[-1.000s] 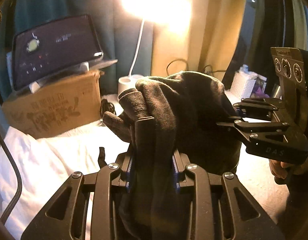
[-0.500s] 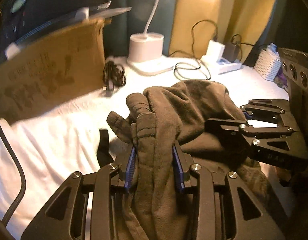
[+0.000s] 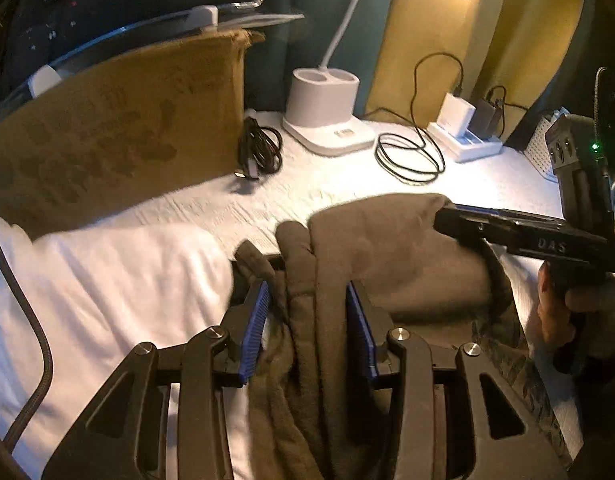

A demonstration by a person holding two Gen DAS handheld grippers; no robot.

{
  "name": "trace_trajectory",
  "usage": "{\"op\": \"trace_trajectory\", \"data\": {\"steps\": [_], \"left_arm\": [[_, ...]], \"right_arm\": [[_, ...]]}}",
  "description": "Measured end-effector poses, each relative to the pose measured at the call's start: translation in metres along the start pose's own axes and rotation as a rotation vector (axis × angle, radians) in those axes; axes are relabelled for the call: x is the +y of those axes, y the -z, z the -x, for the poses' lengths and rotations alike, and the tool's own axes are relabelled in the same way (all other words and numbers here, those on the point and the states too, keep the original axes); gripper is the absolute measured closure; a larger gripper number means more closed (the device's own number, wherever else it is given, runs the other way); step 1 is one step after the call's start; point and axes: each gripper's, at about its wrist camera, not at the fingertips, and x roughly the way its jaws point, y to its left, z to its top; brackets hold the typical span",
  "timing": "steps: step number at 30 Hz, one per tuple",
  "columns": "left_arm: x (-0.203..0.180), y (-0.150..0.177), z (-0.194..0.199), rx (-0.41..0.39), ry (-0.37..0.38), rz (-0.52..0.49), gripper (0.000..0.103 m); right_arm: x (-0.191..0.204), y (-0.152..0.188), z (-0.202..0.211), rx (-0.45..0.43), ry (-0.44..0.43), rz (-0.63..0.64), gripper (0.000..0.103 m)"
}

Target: Fold small clothes

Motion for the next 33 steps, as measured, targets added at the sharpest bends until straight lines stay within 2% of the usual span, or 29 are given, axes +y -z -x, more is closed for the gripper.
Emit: {"op": "trace_trajectory", "data": {"steps": [3,7,10,15,17,21,23,25,27,30,33], "left_arm": [[0.000,-0.001,-0.007,0.016,-0.036,-0.045,0.062],[0.005,0.000,-0.017,0.041,-0.016,-0.036,0.061],[0.007,-0.001,-0.015,0.037,-0.011,-0.022,0.061],[0.006,0.000,0.001,0.005,-0.053,-0.006,0.061],[0.007,0.001,0.008,-0.003,-0.081,0.004,0.061],[0.007,0.008,0.023,-0.016,-0.084,0.014,0.061],[0.003,0.012,0.032,-0.024,-0.076,0.011,0.060],[-0.003,0.017,0.040,-0.036,-0.058,0.013,0.052],[-0.009,0.023,0.049,-0.051,-0.029,0.024,0.048],[-0.021,0.031,0.056,-0.052,0.008,0.018,0.048],[-0.034,0.041,0.058,-0.035,0.013,-0.015,0.048]], "right_arm": [[0.002,-0.002,-0.009,0.014,0.082,0.051,0.053],[0.001,0.003,-0.008,0.011,0.138,0.085,0.053],[0.006,0.006,-0.006,0.004,0.193,0.131,0.053],[0.009,0.015,0.001,-0.004,0.268,0.170,0.053],[0.007,0.017,0.003,0.001,0.283,0.162,0.050],[0.007,0.022,0.013,0.005,0.303,0.145,0.049],[0.010,0.025,0.019,0.000,0.309,0.149,0.049],[0.013,0.028,0.026,0.000,0.312,0.149,0.048],[0.015,0.031,0.031,0.001,0.308,0.146,0.048],[0.021,0.038,0.041,-0.002,0.307,0.152,0.047],[0.026,0.045,0.050,-0.004,0.304,0.152,0.046]]}}
